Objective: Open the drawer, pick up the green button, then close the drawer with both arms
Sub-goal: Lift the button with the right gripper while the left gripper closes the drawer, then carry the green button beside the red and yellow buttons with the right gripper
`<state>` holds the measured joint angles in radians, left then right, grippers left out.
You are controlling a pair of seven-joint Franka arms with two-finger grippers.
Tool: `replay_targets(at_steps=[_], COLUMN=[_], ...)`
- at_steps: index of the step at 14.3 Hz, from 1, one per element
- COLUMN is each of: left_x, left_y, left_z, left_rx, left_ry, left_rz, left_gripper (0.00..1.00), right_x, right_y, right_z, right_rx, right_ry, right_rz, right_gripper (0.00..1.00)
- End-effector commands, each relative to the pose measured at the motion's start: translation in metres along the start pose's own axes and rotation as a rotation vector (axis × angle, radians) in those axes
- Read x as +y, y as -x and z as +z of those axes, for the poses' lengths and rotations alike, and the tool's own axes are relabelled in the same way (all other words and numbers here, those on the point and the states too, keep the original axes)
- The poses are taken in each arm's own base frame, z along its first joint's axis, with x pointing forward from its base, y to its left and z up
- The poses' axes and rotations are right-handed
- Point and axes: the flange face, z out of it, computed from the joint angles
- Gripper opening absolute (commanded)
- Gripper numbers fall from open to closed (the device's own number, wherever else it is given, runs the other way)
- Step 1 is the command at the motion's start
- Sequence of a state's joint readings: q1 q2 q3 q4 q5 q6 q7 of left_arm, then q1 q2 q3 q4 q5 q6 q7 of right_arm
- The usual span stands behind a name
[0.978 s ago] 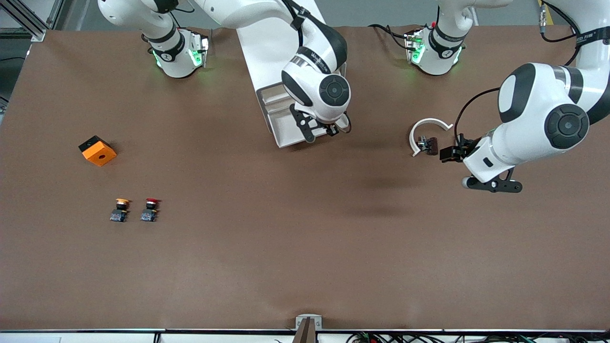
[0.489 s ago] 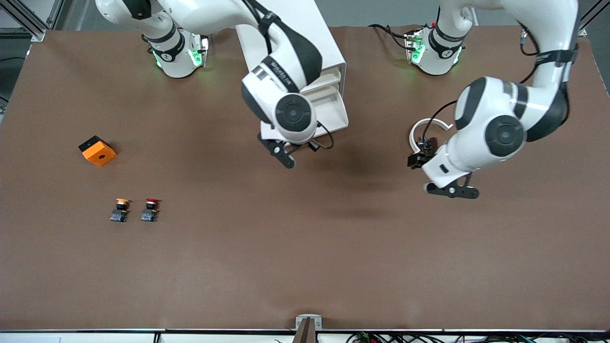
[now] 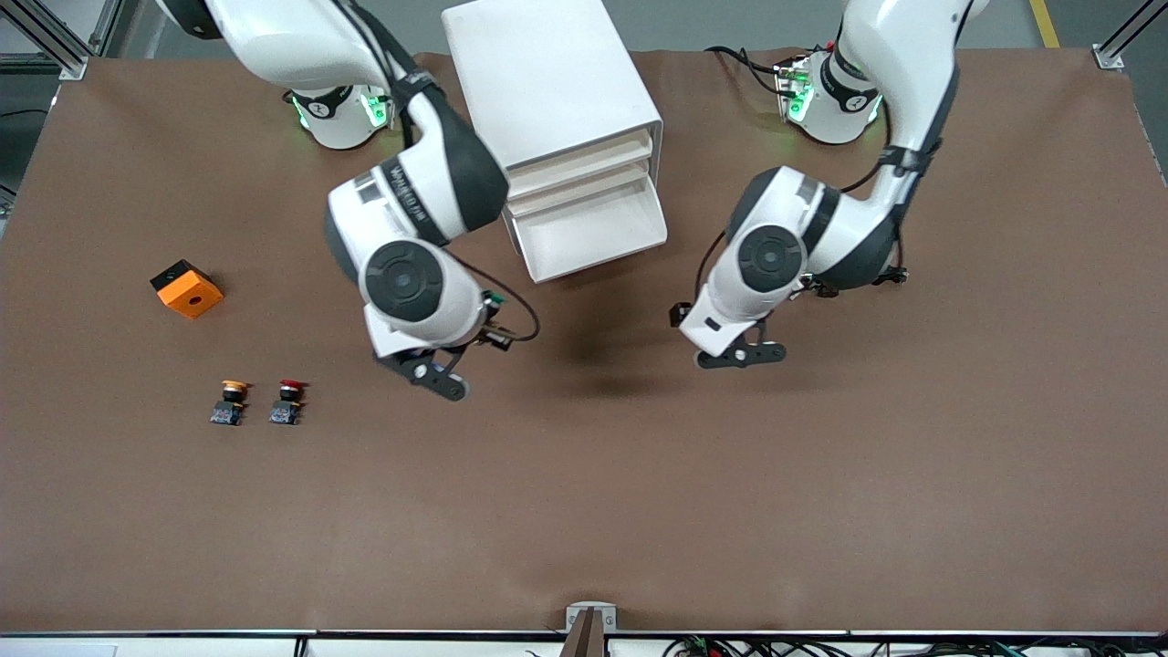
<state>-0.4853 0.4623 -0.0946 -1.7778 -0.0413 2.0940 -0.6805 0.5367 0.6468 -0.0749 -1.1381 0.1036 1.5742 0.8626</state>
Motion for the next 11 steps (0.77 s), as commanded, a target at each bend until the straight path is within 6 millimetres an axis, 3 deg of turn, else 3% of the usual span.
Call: replay_targets(at_steps=[1, 3, 6, 11], left_x=[0.023, 0.051, 0.071, 0.096], left_y=[0.004, 0.03, 0.064, 0.107], left_z=[0.027, 0.043, 0.06, 0.071], left_rx=[-0.037, -0.082, -0.126, -0.221], left_ry=[0.054, 0.088, 0.068, 0.096], left_rz=[-0.093, -0.088, -0.097, -0.126], left_gripper=[1.0, 1.0, 1.0, 1.0], right_x=[0.038, 0.067, 0.104, 0.138], right_y=[-0.032, -0.054, -0.069, -0.085], right_z=[-0.001, 0.013, 0.048, 0.098], right_rx=[0.05, 0.08, 0.151, 0.222], right_ry=[0.016, -0.011, 0.007, 0.077], right_rz=[-0.132, -0.201, -0.288, -0.332], right_gripper=[0.0, 0.0, 0.0, 0.0])
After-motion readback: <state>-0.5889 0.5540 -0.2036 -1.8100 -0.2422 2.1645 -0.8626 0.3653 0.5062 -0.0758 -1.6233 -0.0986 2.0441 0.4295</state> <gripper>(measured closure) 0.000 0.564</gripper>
